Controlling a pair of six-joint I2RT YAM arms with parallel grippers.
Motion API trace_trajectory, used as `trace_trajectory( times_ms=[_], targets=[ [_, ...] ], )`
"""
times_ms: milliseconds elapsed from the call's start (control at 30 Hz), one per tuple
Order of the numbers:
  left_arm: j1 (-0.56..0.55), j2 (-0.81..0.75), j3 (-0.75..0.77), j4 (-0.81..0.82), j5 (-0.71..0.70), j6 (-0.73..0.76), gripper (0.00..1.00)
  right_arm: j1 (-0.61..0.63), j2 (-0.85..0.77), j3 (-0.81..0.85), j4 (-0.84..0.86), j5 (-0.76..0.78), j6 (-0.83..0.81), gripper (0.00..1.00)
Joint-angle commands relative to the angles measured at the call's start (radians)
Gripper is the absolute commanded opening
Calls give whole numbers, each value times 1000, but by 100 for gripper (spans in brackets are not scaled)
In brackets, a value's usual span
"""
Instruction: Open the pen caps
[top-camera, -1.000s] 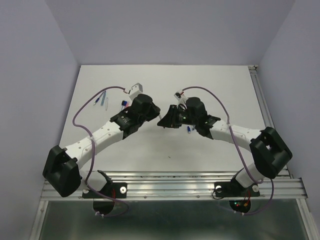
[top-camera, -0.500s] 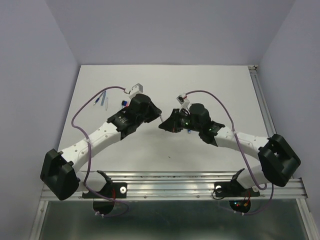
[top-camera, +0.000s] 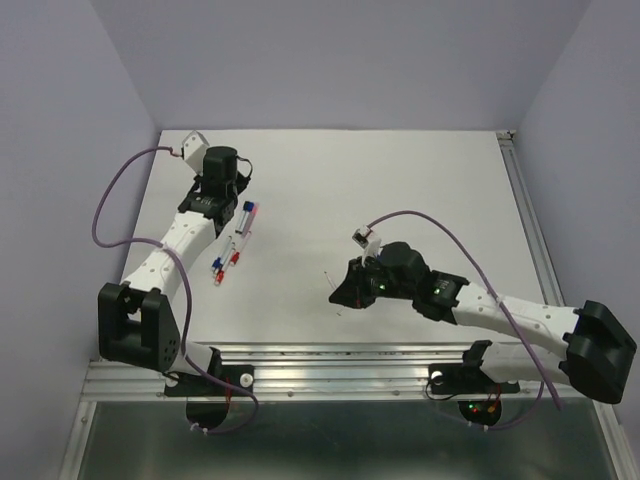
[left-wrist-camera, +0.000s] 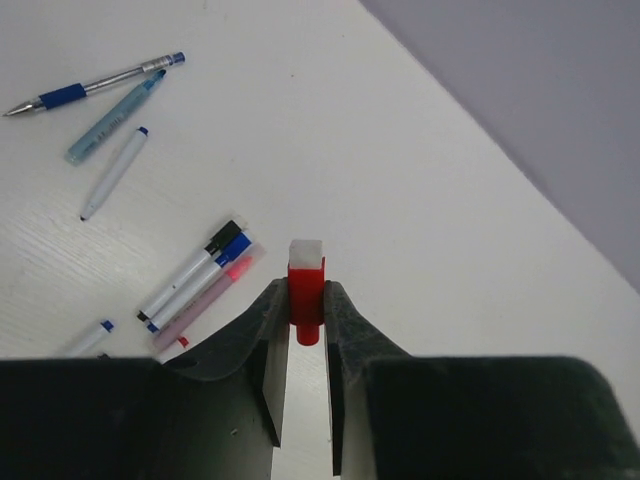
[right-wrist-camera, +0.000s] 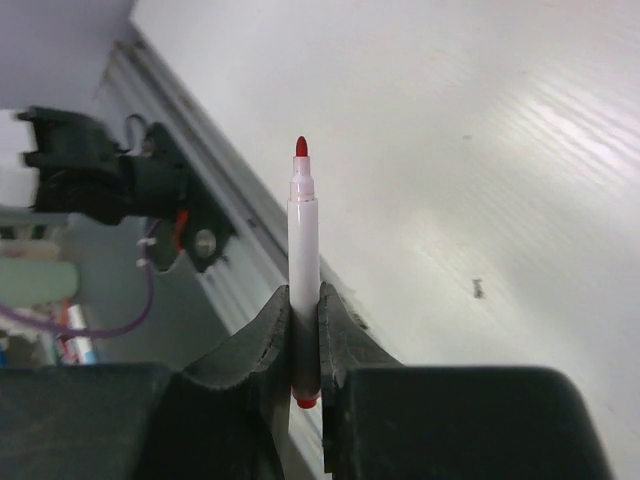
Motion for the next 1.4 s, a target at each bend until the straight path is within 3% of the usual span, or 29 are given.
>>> trace_trajectory(
  times_ms=[0,133,367,600,733,833,1100,1367],
  targets=[
    [20,27,68,8,50,257,0,-17,39,56,-155,281,-72,1],
    [21,69,64,-103,15,321,0,-82,100,117,-249,464,-143,1],
    [20,0,-99,-61,65,314,0,-217,186,145,-247,434,-183,3],
    [21,-43,-128,-73,87,324,0,-265,254,160,-220,425,-189,3],
    [18,-56,-151,-29,224,310,0,-265,237,166,-216,443,-185,4],
    [-37,-16,-180,66,379,290,0,-267,214,171,-221,469,-163,4],
    [-365,254,-23,90,384,215,0,-273,92,154,-236,562,-114,4],
    [-505,450,136,74,409,181,4,-277,10,119,-284,599,-97,6]
  ],
)
